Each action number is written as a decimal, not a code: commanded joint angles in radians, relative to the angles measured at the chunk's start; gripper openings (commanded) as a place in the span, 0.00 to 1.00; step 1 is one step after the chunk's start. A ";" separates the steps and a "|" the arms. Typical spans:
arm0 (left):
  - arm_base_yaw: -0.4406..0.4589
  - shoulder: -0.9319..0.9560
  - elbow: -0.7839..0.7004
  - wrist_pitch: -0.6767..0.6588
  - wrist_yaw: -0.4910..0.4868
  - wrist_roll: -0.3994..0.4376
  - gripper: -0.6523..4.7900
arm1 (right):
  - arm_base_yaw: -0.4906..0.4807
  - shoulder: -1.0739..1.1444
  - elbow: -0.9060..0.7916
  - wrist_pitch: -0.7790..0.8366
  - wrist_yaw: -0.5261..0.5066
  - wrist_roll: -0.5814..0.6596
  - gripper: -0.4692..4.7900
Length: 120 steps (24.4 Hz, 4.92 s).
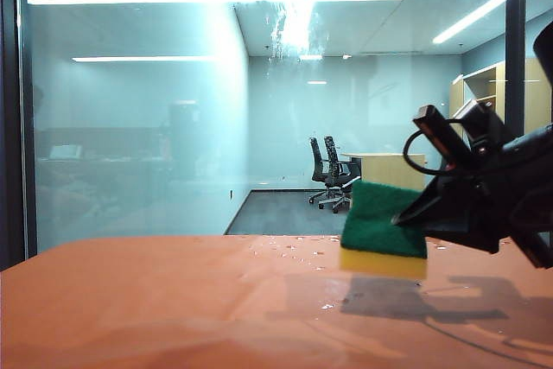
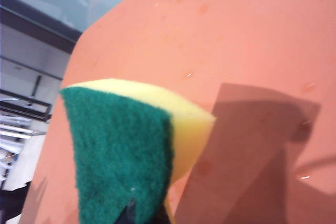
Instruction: Pick up the sponge from the table, wipe the water off the glass, and finally place the sponge back on the table.
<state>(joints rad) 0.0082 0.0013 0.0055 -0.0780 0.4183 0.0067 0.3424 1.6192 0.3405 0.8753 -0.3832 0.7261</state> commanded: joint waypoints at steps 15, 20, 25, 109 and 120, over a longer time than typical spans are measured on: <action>0.000 0.001 0.004 0.015 0.005 0.000 0.24 | 0.034 0.040 0.039 -0.040 -0.060 0.066 0.55; 0.000 0.001 0.004 0.015 0.005 0.000 0.24 | 0.024 0.039 0.039 0.095 0.033 -0.066 0.10; 0.000 0.001 0.004 0.015 0.005 0.000 0.24 | -0.077 0.030 0.039 0.211 0.032 -0.087 0.07; 0.000 0.001 0.004 0.121 -0.351 0.142 0.11 | -0.268 -1.617 -0.300 -0.971 0.365 -0.751 0.07; 0.000 0.001 0.004 0.117 -0.351 0.142 0.11 | -0.268 -1.617 -0.300 -1.013 0.364 -0.751 0.07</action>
<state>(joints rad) 0.0082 0.0010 0.0055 0.0319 0.0669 0.1432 0.0738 0.0021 0.0383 -0.1490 -0.0204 -0.0208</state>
